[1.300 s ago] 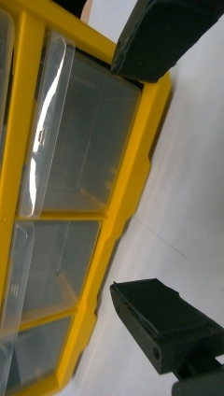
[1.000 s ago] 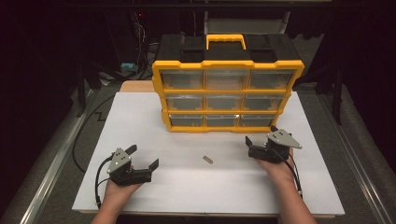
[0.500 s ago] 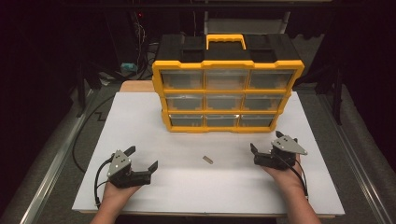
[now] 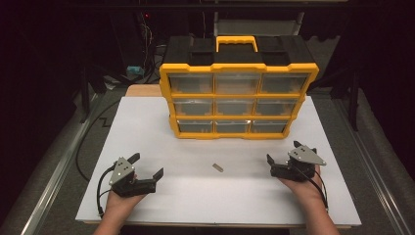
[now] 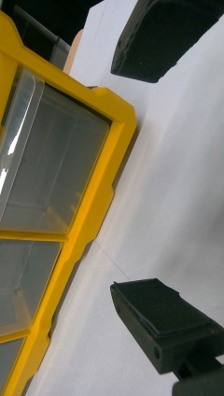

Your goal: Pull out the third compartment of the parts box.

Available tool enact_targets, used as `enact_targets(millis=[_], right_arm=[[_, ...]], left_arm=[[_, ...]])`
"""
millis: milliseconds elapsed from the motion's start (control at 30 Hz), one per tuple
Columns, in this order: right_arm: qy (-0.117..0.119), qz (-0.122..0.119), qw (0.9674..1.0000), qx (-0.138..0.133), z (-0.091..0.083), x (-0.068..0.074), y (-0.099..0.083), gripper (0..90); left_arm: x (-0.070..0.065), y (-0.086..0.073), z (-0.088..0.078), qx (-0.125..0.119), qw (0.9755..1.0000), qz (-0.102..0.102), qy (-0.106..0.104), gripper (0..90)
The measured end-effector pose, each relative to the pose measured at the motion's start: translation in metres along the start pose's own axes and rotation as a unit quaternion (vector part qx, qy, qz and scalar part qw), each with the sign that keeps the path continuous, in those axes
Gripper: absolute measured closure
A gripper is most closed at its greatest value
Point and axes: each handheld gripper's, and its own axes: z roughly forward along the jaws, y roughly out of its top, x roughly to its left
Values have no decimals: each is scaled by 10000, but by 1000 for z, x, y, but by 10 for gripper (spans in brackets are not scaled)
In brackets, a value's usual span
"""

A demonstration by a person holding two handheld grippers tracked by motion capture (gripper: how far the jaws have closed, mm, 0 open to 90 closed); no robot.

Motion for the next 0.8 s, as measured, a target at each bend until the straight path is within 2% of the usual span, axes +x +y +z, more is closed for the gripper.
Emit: enact_targets(millis=[100,200,267,300,333,433,567,700,767,800], right_arm=[[-9,-264,9996,52,1,3,-1,1],[35,-286,9996,49,1,3,0,1],[71,-432,9990,77,1,7,0,1],[71,-432,9990,77,1,7,0,1],[74,-604,9980,138,2,8,0,1],[114,-660,9976,167,3,10,0,1],[140,-1002,9945,281,5,14,-1,1],[145,-1149,9928,309,5,16,0,1],[116,-1428,9891,328,4,20,1,1],[116,-1428,9891,328,4,20,1,1]], left_arm=[[-1,1,2,-28,10000,42,32,5],[-2,1,3,31,9999,106,28,5],[-3,1,4,32,9999,120,19,5],[-3,2,4,16,9999,108,8,5],[-4,2,4,13,9999,116,-3,5],[-6,0,4,40,9998,160,-56,5],[-6,1,5,21,9999,120,-70,5],[-6,0,5,44,9999,133,-57,5],[-5,1,5,-16,9999,83,-66,5],[-5,1,5,-16,9999,83,-66,5]])
